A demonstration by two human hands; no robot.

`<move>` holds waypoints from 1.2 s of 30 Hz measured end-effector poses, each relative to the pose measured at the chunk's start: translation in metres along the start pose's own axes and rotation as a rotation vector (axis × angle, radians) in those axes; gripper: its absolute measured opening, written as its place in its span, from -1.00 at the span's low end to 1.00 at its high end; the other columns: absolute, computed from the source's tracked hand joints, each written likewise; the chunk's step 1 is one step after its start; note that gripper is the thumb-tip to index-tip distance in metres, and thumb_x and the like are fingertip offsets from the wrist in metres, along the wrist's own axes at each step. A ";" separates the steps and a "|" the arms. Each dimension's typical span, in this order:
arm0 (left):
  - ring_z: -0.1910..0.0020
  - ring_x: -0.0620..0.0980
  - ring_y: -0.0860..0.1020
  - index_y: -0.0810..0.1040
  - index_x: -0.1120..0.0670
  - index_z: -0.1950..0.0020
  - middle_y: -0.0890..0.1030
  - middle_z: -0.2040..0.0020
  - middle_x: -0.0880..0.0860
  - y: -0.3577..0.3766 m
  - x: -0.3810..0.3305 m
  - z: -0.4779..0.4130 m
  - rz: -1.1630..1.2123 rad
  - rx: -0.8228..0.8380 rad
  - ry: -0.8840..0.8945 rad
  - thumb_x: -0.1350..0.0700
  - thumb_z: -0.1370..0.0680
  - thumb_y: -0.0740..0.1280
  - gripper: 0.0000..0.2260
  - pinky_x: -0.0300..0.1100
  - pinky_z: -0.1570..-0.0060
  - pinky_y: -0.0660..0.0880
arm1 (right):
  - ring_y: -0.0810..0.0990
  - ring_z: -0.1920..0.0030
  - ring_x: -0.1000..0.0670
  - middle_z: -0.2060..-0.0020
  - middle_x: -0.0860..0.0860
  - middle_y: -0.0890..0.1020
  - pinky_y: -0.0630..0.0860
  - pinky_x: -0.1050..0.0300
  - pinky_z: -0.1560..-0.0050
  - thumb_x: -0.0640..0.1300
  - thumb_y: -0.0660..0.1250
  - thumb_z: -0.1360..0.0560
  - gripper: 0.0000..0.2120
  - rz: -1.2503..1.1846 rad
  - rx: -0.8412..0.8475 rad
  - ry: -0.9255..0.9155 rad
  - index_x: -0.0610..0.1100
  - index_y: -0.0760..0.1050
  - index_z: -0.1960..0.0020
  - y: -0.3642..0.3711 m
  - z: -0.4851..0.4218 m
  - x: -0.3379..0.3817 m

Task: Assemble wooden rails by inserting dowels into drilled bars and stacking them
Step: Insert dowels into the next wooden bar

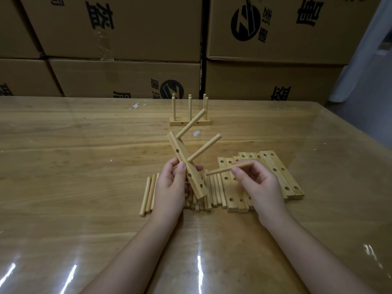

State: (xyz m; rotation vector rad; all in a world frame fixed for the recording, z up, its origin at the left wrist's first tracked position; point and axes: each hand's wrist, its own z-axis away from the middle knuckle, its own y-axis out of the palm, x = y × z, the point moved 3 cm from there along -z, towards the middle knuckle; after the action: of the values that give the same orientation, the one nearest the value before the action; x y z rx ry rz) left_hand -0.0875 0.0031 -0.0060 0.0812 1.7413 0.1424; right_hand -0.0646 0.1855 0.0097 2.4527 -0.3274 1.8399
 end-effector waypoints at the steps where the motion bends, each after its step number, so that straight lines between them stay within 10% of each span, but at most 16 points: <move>1: 0.12 -0.01 0.68 0.48 0.04 -0.20 0.70 0.07 0.02 0.000 0.000 0.000 0.000 0.000 0.000 0.11 -0.65 0.14 -0.81 -0.26 0.27 0.57 | 0.55 0.22 0.21 0.27 0.15 0.61 0.49 0.36 0.21 -0.15 0.36 -0.47 -0.93 -0.010 -0.005 -0.003 0.01 0.58 0.13 0.000 0.000 0.000; 27: 0.14 -0.01 0.68 0.50 0.01 -0.16 0.71 0.09 0.03 0.000 0.001 -0.001 0.024 -0.003 0.015 0.08 -0.64 0.15 -0.82 -0.29 0.31 0.54 | 0.60 0.12 0.21 0.21 0.16 0.64 0.47 0.44 0.09 -0.16 0.38 -0.46 -0.82 0.067 0.035 -0.076 0.13 0.55 0.07 0.004 0.001 0.003; 32: 0.15 -0.03 0.67 0.50 0.00 -0.16 0.71 0.09 0.02 0.001 0.001 -0.001 0.011 -0.006 0.017 0.09 -0.65 0.14 -0.82 -0.29 0.31 0.54 | 0.57 0.07 0.33 0.25 0.13 0.68 0.29 0.63 0.04 -0.06 0.18 -0.57 -0.78 0.010 0.043 -0.032 -0.12 0.56 0.03 0.004 -0.001 0.003; 36: 0.13 -0.02 0.67 0.50 0.00 -0.16 0.71 0.08 0.02 0.000 0.001 -0.001 0.006 -0.003 0.014 0.08 -0.65 0.14 -0.82 -0.28 0.29 0.55 | 0.56 0.12 0.33 0.29 0.16 0.64 0.34 0.33 -0.03 -0.07 0.21 -0.56 -0.87 -0.048 0.009 0.087 -0.04 0.50 -0.04 0.002 -0.004 -0.004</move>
State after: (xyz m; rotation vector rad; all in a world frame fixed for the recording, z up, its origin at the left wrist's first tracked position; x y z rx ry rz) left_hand -0.0893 0.0035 -0.0071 0.0832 1.7550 0.1497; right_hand -0.0694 0.1848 0.0071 2.3559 -0.2534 1.9255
